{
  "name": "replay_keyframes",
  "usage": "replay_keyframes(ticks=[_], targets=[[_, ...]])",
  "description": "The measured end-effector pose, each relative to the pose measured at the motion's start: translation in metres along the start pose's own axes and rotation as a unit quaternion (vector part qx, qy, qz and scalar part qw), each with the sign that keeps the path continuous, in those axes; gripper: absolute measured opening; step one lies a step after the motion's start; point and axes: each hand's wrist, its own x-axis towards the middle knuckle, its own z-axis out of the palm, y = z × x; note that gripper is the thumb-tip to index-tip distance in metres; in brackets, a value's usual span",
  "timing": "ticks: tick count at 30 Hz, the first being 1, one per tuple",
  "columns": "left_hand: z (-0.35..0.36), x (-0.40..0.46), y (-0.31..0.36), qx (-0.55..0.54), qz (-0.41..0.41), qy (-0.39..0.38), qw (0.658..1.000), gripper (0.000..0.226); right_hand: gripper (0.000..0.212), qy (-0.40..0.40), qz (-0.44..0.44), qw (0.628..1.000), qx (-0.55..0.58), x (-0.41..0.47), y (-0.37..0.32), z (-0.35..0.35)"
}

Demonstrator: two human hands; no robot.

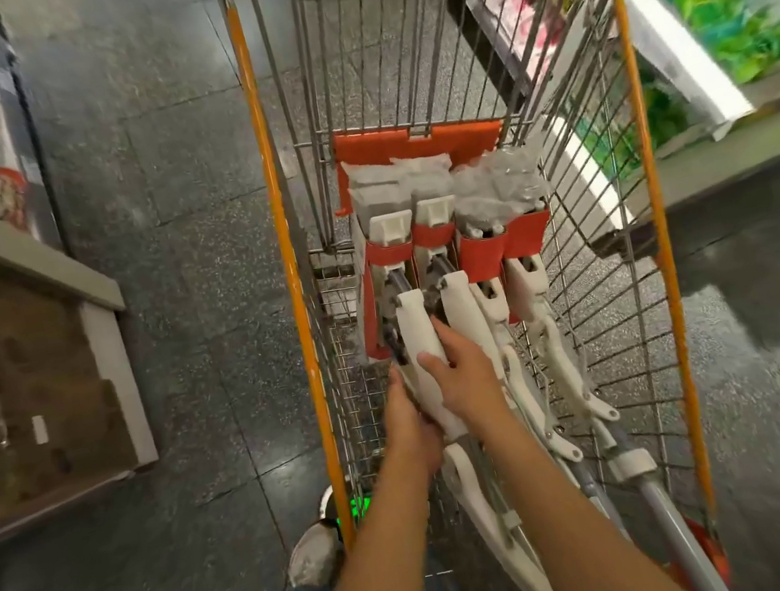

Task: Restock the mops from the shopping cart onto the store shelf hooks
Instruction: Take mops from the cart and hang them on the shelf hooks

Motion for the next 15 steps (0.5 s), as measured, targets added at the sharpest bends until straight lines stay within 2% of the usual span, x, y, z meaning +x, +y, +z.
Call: replay_keyframes(ticks=[4, 7, 11, 15], targets=[[-0.002, -0.006, -0.003, -0.003, 0.037, 0.01, 0.999, 0.04, 0.052, 0.022, -0.022, 0.999, 0.016, -0.011, -0.015, -0.006], [0.004, -0.019, 0.006, 0.003, 0.092, -0.023, 0.995, 0.029, 0.054, 0.049, -0.044, 0.998, 0.025, -0.02, -0.037, -0.017], [0.023, -0.049, 0.022, -0.016, 0.118, -0.074, 0.99, 0.04, 0.053, 0.096, -0.09, 0.99, 0.041, -0.034, -0.064, -0.035], [0.044, -0.082, 0.035, -0.009, 0.136, -0.127, 0.982, 0.032, 0.051, 0.134, -0.111, 0.981, 0.083, -0.051, -0.091, -0.059]])
